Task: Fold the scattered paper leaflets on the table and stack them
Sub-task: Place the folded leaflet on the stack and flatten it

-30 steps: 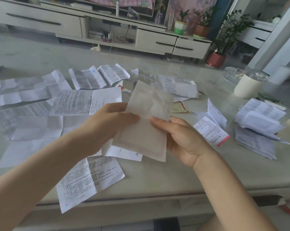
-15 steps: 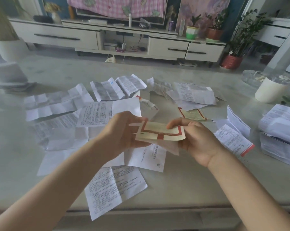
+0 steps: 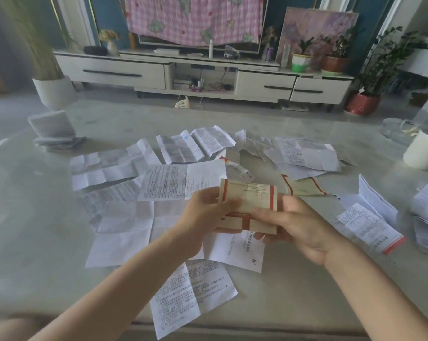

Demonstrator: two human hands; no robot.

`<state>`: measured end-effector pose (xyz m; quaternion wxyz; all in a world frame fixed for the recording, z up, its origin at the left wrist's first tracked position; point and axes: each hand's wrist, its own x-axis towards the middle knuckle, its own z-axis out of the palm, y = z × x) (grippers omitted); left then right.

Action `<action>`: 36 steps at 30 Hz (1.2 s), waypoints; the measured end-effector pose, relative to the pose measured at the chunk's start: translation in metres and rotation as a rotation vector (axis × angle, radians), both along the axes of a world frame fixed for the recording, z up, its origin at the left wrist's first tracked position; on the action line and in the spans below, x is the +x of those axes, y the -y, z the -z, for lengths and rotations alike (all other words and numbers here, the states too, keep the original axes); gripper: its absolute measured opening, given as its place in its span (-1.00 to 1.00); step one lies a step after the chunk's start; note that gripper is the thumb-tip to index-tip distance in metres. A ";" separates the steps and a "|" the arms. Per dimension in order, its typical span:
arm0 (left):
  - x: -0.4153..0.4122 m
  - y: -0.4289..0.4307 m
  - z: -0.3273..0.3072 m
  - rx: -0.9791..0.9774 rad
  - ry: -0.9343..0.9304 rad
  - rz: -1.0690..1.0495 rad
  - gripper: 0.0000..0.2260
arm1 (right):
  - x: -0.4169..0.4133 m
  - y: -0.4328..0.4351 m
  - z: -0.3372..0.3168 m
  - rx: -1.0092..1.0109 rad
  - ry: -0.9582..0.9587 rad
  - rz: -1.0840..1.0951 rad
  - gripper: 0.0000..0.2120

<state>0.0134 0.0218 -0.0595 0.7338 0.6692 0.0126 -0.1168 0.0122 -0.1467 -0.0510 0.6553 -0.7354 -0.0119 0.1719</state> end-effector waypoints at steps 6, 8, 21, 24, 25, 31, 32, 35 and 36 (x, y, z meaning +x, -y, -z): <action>0.004 -0.005 -0.007 -0.102 -0.046 0.006 -0.88 | 0.003 -0.005 -0.004 -0.023 0.105 0.101 -0.86; 0.004 -0.006 -0.008 -0.108 -0.049 0.028 -0.87 | 0.003 -0.003 -0.005 -0.036 0.087 0.062 -0.87; 0.010 -0.012 -0.011 -0.062 -0.062 0.165 -0.85 | 0.005 0.005 -0.008 0.013 0.045 0.014 -0.85; 0.010 -0.016 -0.012 0.093 0.009 0.231 -0.84 | 0.004 0.011 -0.009 -0.095 0.033 -0.128 -0.88; 0.009 -0.016 -0.012 0.158 0.028 0.240 -0.87 | 0.003 0.012 -0.008 -0.111 0.040 -0.144 -0.88; 0.010 -0.009 -0.005 0.102 0.014 0.036 -0.91 | 0.002 0.011 -0.004 0.081 0.016 0.070 -0.71; 0.010 -0.008 -0.005 0.070 0.015 0.014 -0.90 | 0.001 0.010 -0.005 0.077 -0.016 0.014 -0.68; 0.009 -0.006 -0.004 0.040 0.031 0.015 -0.87 | -0.004 0.008 -0.004 0.066 -0.008 -0.077 -0.85; 0.009 -0.007 -0.005 0.044 0.040 0.027 -0.85 | -0.005 0.009 -0.005 0.078 0.010 -0.069 -0.86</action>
